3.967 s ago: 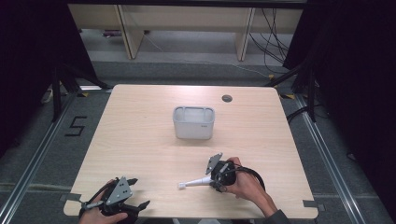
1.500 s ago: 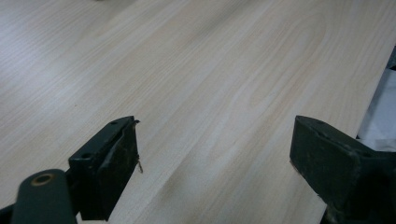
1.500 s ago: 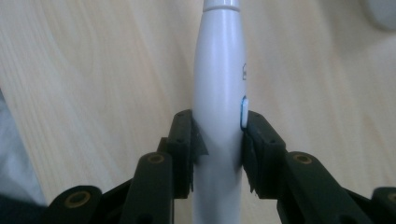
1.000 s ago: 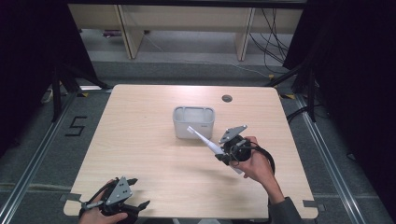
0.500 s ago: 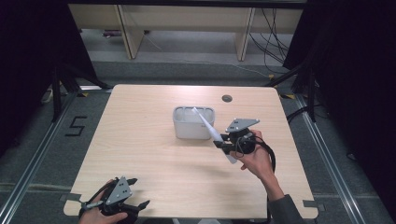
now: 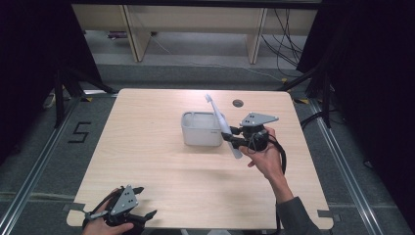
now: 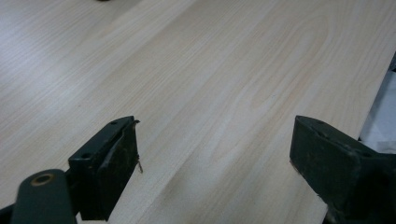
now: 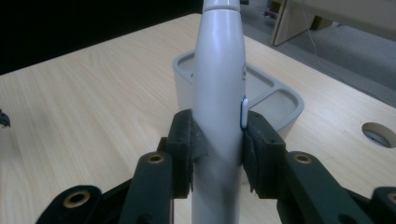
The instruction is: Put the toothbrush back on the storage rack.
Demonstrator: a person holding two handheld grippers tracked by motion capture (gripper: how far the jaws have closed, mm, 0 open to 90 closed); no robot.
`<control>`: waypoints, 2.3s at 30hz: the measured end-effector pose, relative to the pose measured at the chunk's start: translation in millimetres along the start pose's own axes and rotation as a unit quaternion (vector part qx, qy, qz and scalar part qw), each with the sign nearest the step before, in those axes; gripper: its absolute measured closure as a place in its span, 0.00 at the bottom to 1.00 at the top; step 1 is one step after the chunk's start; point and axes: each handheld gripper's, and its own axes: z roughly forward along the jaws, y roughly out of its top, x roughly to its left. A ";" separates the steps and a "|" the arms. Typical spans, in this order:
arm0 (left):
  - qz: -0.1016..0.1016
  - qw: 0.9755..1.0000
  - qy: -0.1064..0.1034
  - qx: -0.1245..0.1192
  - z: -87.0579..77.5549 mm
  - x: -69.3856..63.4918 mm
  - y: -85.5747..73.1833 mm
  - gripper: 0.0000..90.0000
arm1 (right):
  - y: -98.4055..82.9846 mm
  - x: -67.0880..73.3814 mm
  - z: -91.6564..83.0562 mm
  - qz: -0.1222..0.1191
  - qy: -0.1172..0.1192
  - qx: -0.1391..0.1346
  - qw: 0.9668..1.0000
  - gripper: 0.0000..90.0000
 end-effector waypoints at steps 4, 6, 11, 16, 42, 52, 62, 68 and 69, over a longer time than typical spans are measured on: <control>0.004 1.000 -0.002 0.005 -0.4 0.0 -0.1 0.16 | 6.4 -3.2 2.6 0.013 0.000 -0.014 1.000 0.74; 0.001 1.000 -0.005 0.004 -0.2 0.0 0.0 0.16 | 9.3 -7.3 5.1 0.008 -0.006 -0.017 1.000 0.74; 0.005 1.000 -0.007 0.006 0.0 1.1 -0.5 0.16 | 13.5 -12.7 11.0 0.010 -0.021 -0.035 0.999 0.74; 0.004 1.000 -0.005 0.005 0.3 0.9 -0.7 0.16 | 20.3 -16.5 16.4 0.017 -0.022 -0.063 0.998 0.74; 0.007 1.000 0.000 0.006 -0.7 0.5 0.0 0.16 | 47.8 -31.5 46.2 0.057 -0.030 -0.114 0.991 0.74; 0.000 1.000 -0.006 0.002 -0.8 -0.1 0.1 0.16 | 50.3 -39.8 62.1 0.081 -0.042 -0.127 0.988 0.74; 0.001 1.000 -0.009 0.004 -1.2 0.2 0.2 0.16 | 45.2 -45.8 73.9 0.090 -0.053 -0.125 0.987 0.74; 0.006 1.000 -0.010 0.008 -1.8 0.8 0.3 0.16 | 40.6 -48.5 78.9 0.087 -0.061 -0.125 0.987 0.74; 0.007 1.000 -0.010 0.009 -1.8 0.7 0.4 0.16 | 38.8 -47.8 79.4 0.097 -0.062 -0.124 0.986 0.74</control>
